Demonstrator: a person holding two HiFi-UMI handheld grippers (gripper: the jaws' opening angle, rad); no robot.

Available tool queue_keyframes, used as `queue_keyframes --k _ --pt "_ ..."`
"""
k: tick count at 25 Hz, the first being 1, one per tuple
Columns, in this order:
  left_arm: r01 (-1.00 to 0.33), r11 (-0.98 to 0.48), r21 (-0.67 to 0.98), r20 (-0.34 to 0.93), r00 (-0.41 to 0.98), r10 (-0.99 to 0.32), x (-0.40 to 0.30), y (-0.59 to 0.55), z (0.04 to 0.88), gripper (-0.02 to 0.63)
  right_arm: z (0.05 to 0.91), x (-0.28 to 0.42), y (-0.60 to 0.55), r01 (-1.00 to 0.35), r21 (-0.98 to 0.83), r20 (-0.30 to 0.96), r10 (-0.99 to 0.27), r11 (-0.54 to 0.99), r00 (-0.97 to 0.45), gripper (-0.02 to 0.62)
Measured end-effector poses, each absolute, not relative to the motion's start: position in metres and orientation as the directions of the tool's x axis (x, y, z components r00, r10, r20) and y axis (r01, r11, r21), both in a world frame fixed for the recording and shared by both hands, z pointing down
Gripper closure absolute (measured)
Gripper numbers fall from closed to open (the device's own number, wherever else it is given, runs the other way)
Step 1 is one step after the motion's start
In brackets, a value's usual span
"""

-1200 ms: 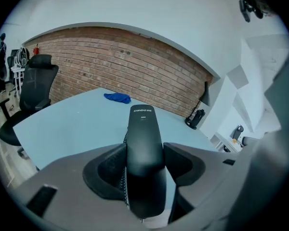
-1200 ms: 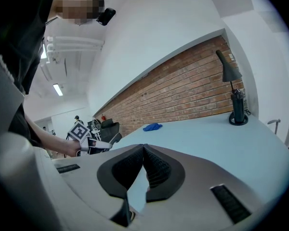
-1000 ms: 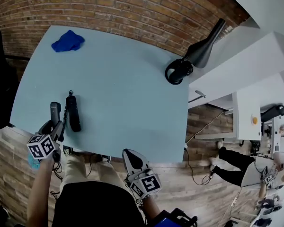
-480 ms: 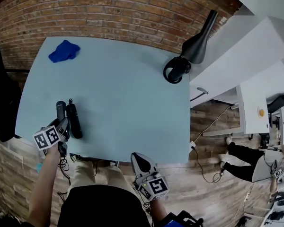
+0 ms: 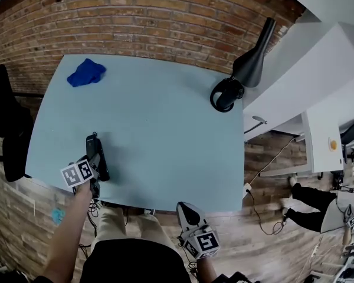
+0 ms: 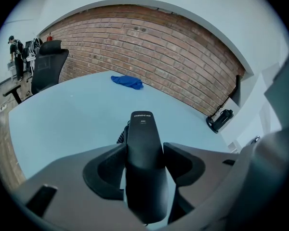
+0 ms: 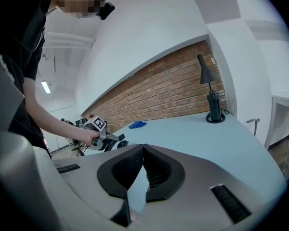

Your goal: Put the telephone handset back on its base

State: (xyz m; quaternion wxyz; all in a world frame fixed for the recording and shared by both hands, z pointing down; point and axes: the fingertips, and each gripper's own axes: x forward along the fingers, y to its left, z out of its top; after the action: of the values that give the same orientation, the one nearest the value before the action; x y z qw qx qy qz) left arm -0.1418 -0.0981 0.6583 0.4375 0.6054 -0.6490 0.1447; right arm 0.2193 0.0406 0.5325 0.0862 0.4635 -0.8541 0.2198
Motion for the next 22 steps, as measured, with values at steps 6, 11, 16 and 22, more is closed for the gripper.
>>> queue_keyframes --k 6,11,16,22 --pt "-0.890 0.278 0.361 0.753 0.101 -0.650 -0.141 -0.100 0.667 0.341 0.531 0.222 0.039 -0.826 -0.307 0.331 -0.760 0.474 -0.559 0.577" --pt "-0.873 0.311 0.375 0.763 0.100 -0.639 -0.140 -0.099 0.676 0.341 0.533 0.218 0.042 -0.822 -0.316 0.317 -0.763 0.475 -0.563 0.577" --pt "-0.869 0.324 0.373 0.776 0.100 -0.623 -0.135 -0.098 0.685 0.341 0.536 0.218 0.044 -0.821 -0.302 0.304 -0.768 0.484 -0.564 0.577" --pt "-0.870 0.330 0.366 0.788 0.101 -0.607 -0.130 -0.098 0.694 0.341 0.536 0.223 0.048 -0.830 -0.306 0.322 -0.770 0.466 -0.551 0.577"
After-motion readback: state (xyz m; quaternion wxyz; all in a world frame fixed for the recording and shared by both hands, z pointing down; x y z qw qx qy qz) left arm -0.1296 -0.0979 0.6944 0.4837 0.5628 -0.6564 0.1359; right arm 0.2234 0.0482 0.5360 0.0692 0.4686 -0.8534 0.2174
